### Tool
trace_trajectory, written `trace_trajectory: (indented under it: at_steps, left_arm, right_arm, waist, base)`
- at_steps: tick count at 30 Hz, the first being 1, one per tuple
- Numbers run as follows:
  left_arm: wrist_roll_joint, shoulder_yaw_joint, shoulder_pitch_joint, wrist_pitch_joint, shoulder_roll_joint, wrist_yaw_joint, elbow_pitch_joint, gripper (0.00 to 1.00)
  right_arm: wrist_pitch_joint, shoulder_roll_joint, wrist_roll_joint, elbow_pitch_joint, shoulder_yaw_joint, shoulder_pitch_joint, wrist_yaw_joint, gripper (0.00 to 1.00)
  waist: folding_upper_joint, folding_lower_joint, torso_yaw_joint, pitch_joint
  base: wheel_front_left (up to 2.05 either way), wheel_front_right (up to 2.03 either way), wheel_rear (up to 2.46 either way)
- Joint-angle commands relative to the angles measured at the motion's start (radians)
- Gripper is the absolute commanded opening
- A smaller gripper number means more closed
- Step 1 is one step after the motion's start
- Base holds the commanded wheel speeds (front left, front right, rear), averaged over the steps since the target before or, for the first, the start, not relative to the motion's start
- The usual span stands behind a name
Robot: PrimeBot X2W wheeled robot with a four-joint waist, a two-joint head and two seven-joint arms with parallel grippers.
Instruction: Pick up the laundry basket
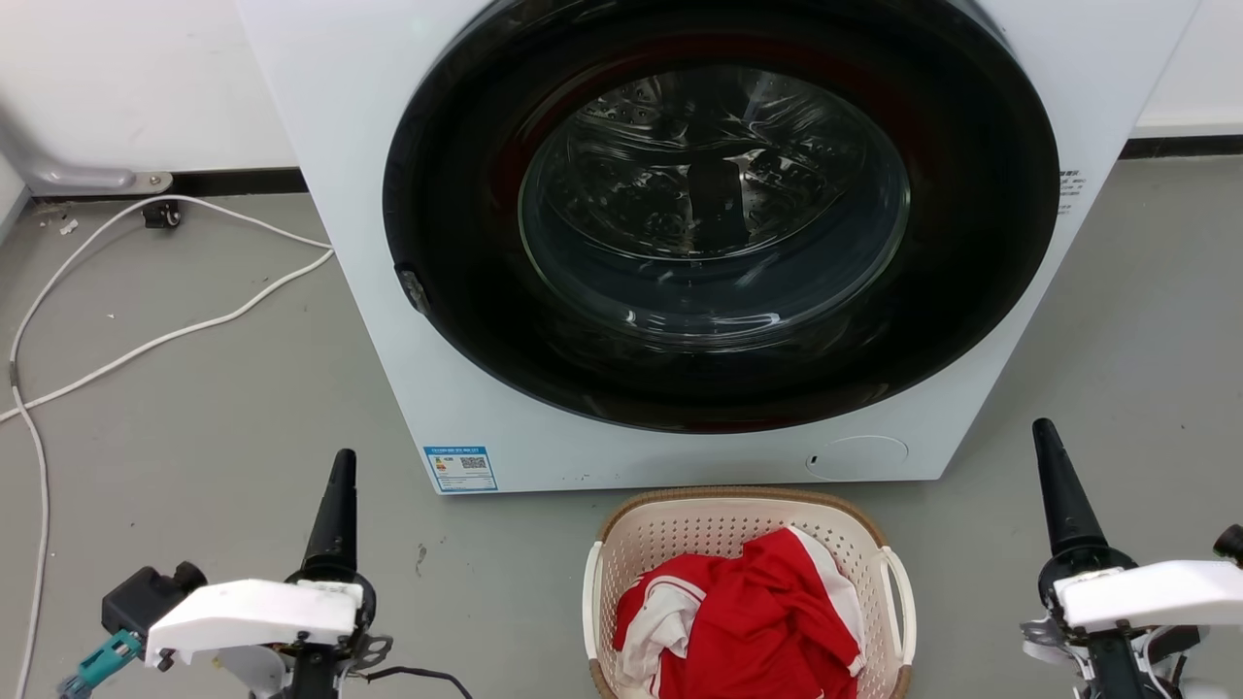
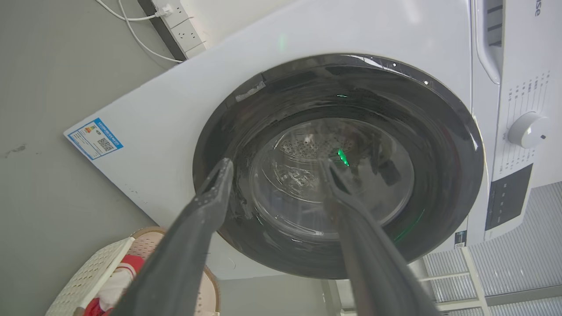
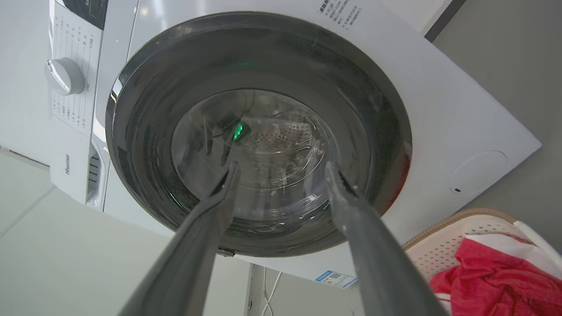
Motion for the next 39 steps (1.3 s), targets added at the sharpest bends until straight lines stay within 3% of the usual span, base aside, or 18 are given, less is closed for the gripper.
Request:
trace_trajectory:
  at_steps: [1,21,39]
  left_arm:
    - [0.037,-0.006,-0.013,-0.009,0.004,0.006,-0.025,1.0]
    - [0.387,-0.074,0.001,-0.079,0.005,0.07,-0.07,1.0]
    - [0.622,-0.112,0.015,-0.132,0.006,0.086,-0.102,1.0]
  right_arm:
    - [-0.009,-0.002,-0.042,-0.029,0.005,-0.004,0.0,1.0]
    - [-0.08,-0.003,-0.447,-0.081,0.039,0.022,0.0,1.0]
    - [-0.133,-0.003,-0.645,-0.137,0.051,0.045,0.0,1.0]
  waist:
    - [0.0,0.0,0.0,0.0]
    - [0.0,0.0,0.001,0.005]
    - [0.0,0.0,0.004,0.009]
  base:
    - [0.0,0.0,0.0]
    - [0.0,0.0,0.0]
    - [0.0,0.0,0.0]
